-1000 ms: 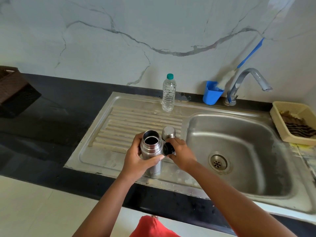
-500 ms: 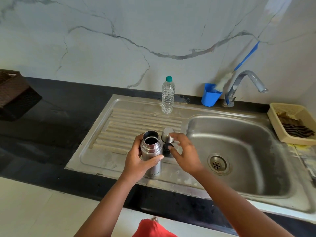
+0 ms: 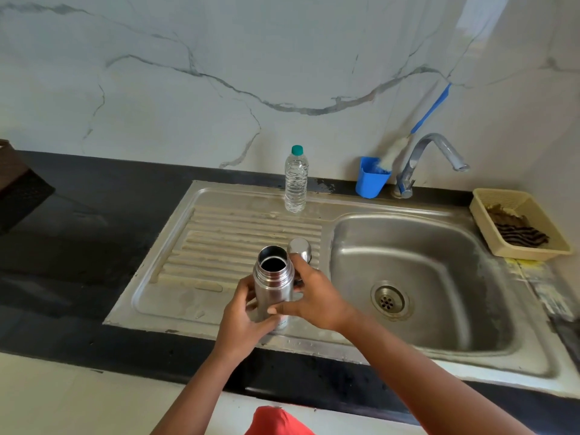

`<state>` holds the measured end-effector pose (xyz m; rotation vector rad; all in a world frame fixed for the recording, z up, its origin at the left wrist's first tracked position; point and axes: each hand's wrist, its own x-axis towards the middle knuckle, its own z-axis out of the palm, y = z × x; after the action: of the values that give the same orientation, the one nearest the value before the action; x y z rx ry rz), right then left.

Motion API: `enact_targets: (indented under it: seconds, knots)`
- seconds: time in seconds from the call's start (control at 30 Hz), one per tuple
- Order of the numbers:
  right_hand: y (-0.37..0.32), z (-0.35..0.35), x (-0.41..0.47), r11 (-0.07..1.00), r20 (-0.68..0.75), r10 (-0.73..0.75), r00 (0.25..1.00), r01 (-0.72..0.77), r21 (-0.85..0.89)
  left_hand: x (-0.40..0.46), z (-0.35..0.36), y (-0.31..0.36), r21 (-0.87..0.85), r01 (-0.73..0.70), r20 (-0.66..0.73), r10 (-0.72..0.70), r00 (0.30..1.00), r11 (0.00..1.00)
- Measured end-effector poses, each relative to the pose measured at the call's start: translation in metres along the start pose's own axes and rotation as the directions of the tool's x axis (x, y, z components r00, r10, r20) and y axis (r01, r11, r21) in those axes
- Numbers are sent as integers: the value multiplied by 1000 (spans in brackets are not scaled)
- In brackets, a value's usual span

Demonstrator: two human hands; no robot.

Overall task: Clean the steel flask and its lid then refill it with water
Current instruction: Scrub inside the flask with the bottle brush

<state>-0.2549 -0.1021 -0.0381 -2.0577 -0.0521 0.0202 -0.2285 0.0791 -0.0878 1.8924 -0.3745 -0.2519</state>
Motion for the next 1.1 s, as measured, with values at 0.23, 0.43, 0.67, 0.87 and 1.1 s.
enact_targets:
  seconds: [0.23,0.43,0.67,0.87,1.1]
  knots:
    - [-18,-30,-4,982,-169,18,985,14,188,24,-8,40,21,-106,95,104,990,994]
    - [-14,-60,-8,952,-346,138,928,-29,303,59,16,74,-28,-130,305,132,943,991]
    - [29,-75,-20,850,-471,444,763,-193,490,87,65,76,54,-33,547,-2,837,998]
    - [63,-79,-39,590,-337,716,611,-272,760,93,98,80,224,9,634,-153,758,975]
    - [102,-111,-61,464,-191,789,584,-363,808,94,152,88,338,109,646,-315,695,935]
